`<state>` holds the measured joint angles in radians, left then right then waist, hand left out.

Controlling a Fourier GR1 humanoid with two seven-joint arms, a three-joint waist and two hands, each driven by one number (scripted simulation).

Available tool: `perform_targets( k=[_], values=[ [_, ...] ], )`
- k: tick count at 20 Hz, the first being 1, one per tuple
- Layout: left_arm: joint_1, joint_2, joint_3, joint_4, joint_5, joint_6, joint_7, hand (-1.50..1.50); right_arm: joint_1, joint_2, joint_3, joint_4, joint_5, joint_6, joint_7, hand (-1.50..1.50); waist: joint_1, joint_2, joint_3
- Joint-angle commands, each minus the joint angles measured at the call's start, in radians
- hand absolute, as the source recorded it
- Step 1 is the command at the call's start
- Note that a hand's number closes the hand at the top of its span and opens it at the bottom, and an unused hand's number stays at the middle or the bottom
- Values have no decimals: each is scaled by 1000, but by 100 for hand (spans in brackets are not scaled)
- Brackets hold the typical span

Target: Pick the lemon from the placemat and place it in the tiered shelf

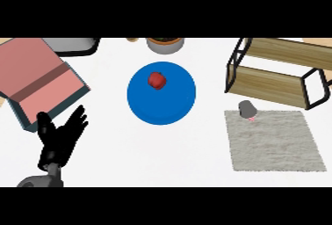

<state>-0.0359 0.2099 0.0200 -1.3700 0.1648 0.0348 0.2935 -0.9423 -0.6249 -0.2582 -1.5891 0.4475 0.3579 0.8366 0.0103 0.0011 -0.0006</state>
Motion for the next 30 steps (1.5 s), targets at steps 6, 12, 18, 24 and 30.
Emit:
perform_targets(
  k=[6, 12, 18, 24, 30],
  values=[
    [-39, -8, 11, 60, -28, -2, -29, 0, -59, -66, 41, 326, 57, -5, -257, 150, 2, 3, 0],
    [-32, -2, 16, 46, -19, -29, -6, 0, -67, -37, 64, 522, 140, -136, -424, 150, 8, 5, 0],
    [38, -11, 21, -39, -2, -40, 0, 0, -121, -63, 57, 656, 189, -191, -493, 150, 10, 1, 1],
    [-24, -14, 27, 31, -23, -41, -6, 0, -201, -40, 43, 808, 206, -273, -600, 150, 9, 3, 0],
    [31, -54, 14, -28, -42, 0, -9, 0, -220, -60, 31, 860, 195, -243, -650, 150, 7, 0, 1]
  ],
)
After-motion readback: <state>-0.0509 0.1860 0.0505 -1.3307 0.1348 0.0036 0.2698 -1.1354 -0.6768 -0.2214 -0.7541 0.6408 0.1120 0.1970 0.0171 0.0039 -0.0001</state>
